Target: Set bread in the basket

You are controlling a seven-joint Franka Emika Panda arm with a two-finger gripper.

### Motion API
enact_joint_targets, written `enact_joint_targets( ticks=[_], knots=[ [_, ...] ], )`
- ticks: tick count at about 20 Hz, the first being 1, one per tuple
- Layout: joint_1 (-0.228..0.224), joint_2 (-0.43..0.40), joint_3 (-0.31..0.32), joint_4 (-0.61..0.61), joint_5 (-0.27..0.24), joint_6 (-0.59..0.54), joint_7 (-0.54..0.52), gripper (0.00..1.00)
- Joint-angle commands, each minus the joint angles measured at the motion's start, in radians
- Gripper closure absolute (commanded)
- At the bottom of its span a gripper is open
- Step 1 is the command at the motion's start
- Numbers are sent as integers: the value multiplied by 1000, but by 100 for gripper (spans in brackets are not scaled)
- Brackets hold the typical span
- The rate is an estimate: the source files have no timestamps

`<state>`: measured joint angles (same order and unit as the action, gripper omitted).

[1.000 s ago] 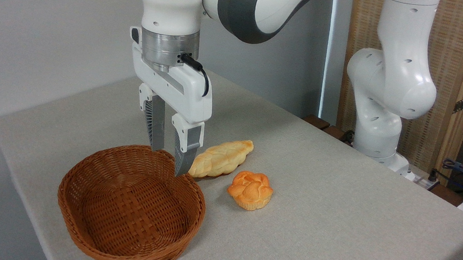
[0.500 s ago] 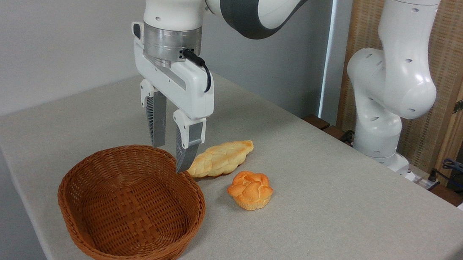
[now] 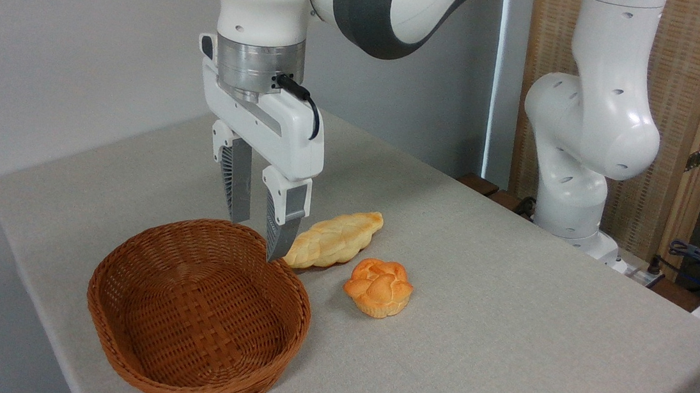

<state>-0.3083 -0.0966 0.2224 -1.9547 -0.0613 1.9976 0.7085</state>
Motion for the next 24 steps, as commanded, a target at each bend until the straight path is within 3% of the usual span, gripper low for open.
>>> enact_joint_targets(
  ticks=[1,9,13,17,24],
  knots=[
    [-3,-14,11,3,-9,-23,14,0],
    [-5,-37,6,-9,-9,-114,16,0],
    [-12,-119,5,-110,-11,-140,16,0],
    [-58,-163,6,-216,-11,-140,14,0],
    [-115,-154,6,-268,-11,-120,14,0]
  ],
)
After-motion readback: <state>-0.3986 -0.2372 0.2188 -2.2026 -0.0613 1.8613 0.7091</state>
